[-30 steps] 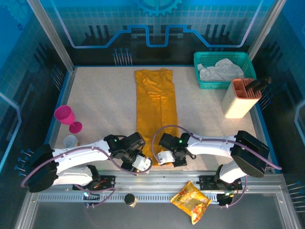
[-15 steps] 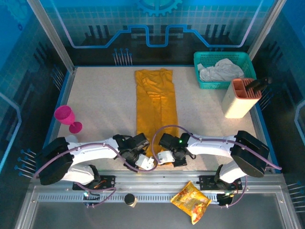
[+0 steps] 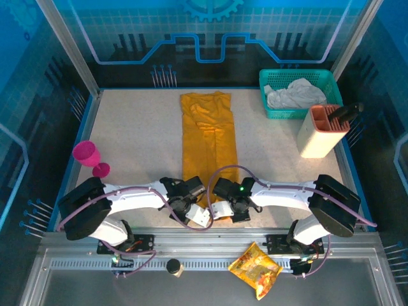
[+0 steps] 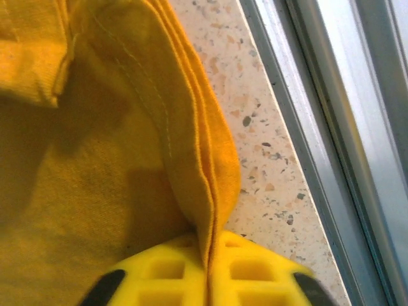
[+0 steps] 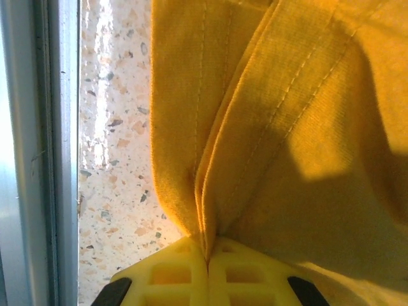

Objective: Fold and stack the t-shirts

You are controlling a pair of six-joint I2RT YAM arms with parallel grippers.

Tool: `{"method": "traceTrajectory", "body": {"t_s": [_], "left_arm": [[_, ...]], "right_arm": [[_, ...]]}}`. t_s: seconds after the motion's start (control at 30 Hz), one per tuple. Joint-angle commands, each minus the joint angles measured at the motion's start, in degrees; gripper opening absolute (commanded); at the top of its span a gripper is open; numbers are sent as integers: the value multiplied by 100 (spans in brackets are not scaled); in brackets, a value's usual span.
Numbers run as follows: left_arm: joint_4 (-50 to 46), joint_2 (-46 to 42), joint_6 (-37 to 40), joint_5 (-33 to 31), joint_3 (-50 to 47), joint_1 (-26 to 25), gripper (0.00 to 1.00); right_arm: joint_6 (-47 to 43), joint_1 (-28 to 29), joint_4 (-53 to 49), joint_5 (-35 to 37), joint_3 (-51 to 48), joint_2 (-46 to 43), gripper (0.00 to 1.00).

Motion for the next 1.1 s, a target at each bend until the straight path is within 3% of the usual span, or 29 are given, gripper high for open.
{"method": "traceTrajectory", "body": {"t_s": [0.0,0.2,0.33,0.57,0.8,1.07], "left_arm": [[267,204,-67,-443,-128,-26,0],[-69,-318,-266,-530,-123,-27,0],[108,-840,-459,-930,-66,6,0],[1081,-1137,-370,-1421,412,840,0],[2323,67,-10,-1340,1365,2045,0],[2838,1450,188,-1323,2639,2685,0]], "right_arm": [[44,-125,254,443,-92,-79,0],[62,-250,268,580,-160,-639,0],[78,-592,456,609,-61,-1163,0],[194,-1155,993,938,452,-1314,0],[147,-1754,1932,1837,1350,-183,0],[75,-2332,2907,2297,2186,1086,0]]}}
